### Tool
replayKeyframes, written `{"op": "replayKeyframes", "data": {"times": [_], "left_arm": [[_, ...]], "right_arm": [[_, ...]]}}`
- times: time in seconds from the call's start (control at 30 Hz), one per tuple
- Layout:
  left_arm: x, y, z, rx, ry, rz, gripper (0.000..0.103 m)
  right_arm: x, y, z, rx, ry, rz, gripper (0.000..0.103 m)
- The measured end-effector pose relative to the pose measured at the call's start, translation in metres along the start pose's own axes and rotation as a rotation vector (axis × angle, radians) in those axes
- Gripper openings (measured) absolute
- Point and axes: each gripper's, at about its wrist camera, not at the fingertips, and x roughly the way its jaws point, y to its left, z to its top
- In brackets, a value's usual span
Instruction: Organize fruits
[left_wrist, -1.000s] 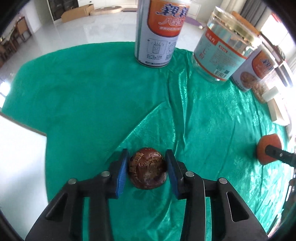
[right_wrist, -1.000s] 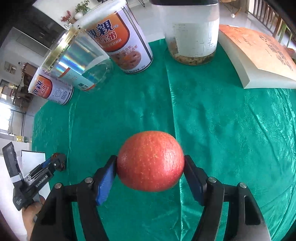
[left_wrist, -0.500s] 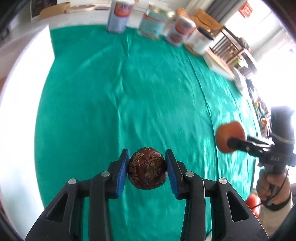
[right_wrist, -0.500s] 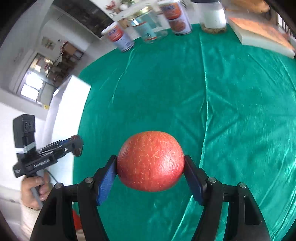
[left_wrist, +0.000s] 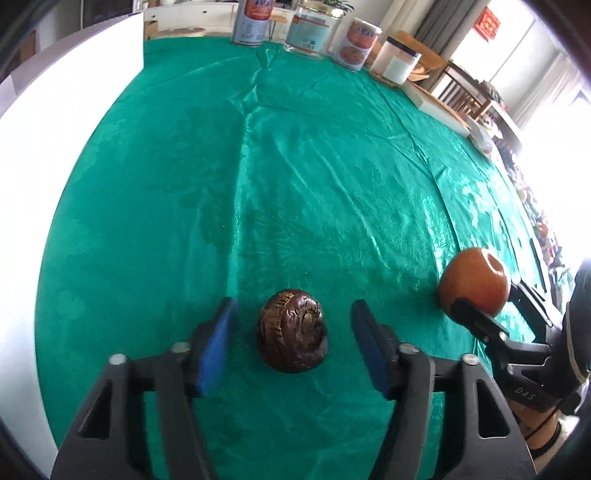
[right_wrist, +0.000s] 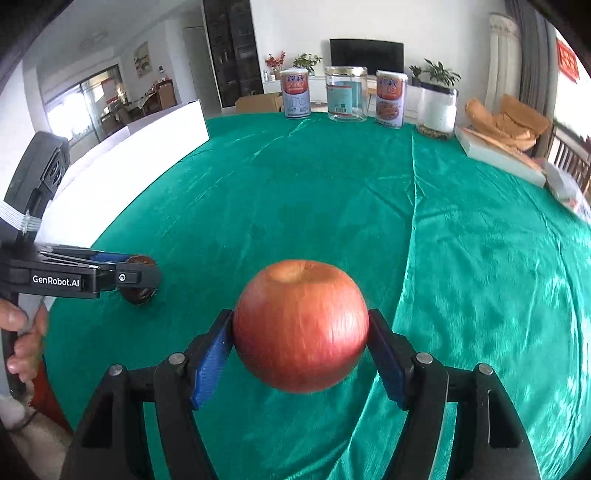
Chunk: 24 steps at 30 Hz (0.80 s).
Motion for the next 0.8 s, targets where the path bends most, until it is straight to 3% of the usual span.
{"op": "replayKeyframes", "data": {"times": [0.07,0.2,0.3,0.43,0.6,0.8], "left_arm": [[-0.002,0.004,-0.005,-0.027,-0.016,0.016,0.093],[-0.005,0.006,-0.021,0.008,-0.044,0.025,0.094],[-0.004,-0.004,-0.035,0.116,-0.075,0.116,0.096],[0.005,-0.019,-0.044,0.2,-0.105,0.222,0.1],[0.005,-0.017,-0.05,0.178,-0.163,0.225,0.103],[0.005,-0.016,-0.051,0.178,-0.178,0.224,0.103]], "right_arm": [[0.003,-0.004,-0.005,0.027,0.029,-0.006,0.073],[0.002,-0.005,-0.019,0.035,0.044,-0.006,0.084],[0.005,-0.001,-0.025,0.027,0.031,-0.034,0.091],[0.008,0.003,-0.027,0.012,0.044,-0.082,0.093],[0.016,0.007,-0.025,-0.01,0.081,-0.147,0.103],[0.019,0.003,-0.023,0.005,0.078,-0.172,0.103]]}}
